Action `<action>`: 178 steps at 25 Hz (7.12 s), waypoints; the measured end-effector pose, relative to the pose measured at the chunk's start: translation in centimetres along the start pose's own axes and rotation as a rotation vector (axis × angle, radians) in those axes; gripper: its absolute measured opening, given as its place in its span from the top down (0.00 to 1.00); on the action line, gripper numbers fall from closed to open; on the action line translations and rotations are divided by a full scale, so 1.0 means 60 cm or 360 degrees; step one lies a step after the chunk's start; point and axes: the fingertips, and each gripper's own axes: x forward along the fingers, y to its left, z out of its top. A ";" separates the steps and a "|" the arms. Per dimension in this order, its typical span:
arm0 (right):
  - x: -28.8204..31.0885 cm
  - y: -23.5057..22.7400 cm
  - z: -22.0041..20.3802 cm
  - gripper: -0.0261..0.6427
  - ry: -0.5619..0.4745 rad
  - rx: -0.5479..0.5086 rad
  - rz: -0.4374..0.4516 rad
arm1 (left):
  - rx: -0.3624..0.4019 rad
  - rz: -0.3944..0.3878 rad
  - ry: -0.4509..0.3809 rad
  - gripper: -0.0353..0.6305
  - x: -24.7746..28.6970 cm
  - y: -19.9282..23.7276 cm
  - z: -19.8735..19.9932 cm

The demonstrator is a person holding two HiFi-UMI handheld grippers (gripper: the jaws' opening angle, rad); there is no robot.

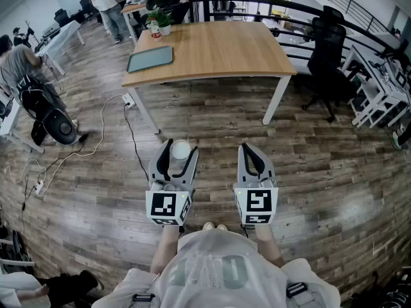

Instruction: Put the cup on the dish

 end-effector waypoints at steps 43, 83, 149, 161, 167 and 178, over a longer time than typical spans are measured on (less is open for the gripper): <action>0.336 -0.124 -0.105 0.93 0.0035 0.0003 -0.0001 | -0.0067 -0.0036 -0.0147 0.53 0.312 0.195 -0.099; 1.062 -0.200 0.015 0.93 0.0069 -0.0115 0.0760 | -0.0039 0.0552 -0.0052 0.53 0.853 0.560 -0.065; 1.524 0.261 -0.075 0.93 0.0590 -0.0344 0.1369 | -0.0299 0.0919 0.0619 0.53 1.017 1.279 -0.522; 1.519 0.247 -0.093 0.93 0.0627 -0.0319 0.1368 | -0.0321 0.0945 0.0801 0.53 1.020 1.300 -0.589; 1.513 0.247 -0.091 0.93 0.0630 -0.0325 0.1355 | -0.0312 0.0947 0.0832 0.53 1.022 1.307 -0.603; 1.504 0.239 -0.084 0.93 0.0637 -0.0313 0.1350 | -0.0318 0.0967 0.0802 0.53 1.025 1.306 -0.604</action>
